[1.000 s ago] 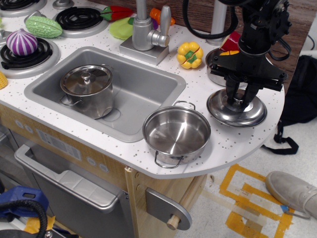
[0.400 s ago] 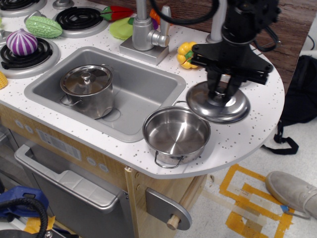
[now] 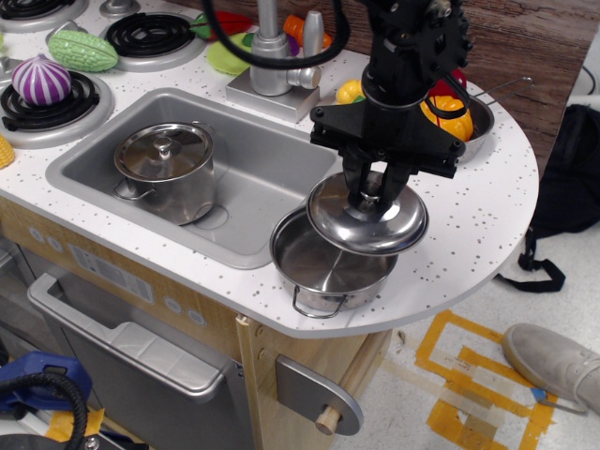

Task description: Put lid on pot or pan

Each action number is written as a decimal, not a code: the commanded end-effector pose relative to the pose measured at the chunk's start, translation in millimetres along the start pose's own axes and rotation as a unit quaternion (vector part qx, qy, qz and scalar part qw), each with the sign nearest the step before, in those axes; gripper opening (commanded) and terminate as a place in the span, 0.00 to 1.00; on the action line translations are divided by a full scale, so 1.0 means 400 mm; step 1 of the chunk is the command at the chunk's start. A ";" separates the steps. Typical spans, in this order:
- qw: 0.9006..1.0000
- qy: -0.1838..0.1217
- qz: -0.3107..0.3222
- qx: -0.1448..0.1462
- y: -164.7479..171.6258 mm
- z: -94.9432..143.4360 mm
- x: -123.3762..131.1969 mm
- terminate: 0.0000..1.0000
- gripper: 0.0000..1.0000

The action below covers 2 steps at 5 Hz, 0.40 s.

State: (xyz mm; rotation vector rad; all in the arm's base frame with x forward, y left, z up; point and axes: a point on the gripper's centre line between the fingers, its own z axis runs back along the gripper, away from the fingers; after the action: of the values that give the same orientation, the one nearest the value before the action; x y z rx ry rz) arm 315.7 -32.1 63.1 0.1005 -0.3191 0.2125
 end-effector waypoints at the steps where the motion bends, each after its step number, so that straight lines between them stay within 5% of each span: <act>1: 0.999 -0.025 0.021 -0.015 0.034 0.012 -0.010 0.00 0.00; 2: 0.999 -0.032 0.013 -0.008 0.044 -0.001 -0.024 0.00 0.00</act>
State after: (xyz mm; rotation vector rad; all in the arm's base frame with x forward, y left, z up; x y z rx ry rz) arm 297.1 -17.7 46.4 0.0975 -0.3563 0.2060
